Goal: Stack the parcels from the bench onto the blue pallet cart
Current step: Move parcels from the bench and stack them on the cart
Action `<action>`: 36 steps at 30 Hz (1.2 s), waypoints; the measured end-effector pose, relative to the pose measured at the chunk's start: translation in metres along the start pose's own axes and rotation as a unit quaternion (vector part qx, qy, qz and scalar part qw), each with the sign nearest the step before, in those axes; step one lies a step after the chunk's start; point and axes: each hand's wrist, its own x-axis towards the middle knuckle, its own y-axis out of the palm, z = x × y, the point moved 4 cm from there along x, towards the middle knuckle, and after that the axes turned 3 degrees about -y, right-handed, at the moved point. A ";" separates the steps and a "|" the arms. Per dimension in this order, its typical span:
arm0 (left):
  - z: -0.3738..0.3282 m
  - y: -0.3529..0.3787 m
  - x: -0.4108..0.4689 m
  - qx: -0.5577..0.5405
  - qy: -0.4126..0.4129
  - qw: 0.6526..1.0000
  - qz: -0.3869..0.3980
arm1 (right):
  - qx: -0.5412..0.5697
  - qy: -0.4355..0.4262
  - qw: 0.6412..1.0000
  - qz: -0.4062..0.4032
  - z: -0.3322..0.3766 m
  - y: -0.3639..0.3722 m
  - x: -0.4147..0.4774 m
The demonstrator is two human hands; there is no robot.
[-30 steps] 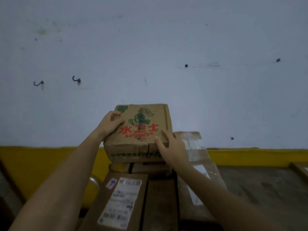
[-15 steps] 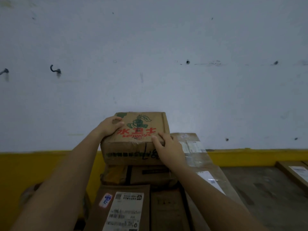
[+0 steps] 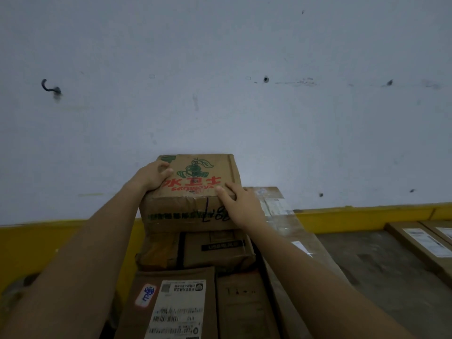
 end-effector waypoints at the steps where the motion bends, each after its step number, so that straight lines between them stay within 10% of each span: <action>1: 0.000 0.000 0.001 0.007 0.001 1.000 -0.002 | 0.003 0.000 1.000 0.000 0.000 0.000 0.003; 20: -0.085 -0.017 -0.066 -0.043 0.097 0.988 -0.117 | -0.023 -0.067 0.997 -0.011 -0.011 -0.084 -0.059; 36: -0.332 0.209 -0.255 -0.108 0.148 0.983 0.013 | -0.098 0.039 0.994 -0.009 -0.261 -0.306 -0.227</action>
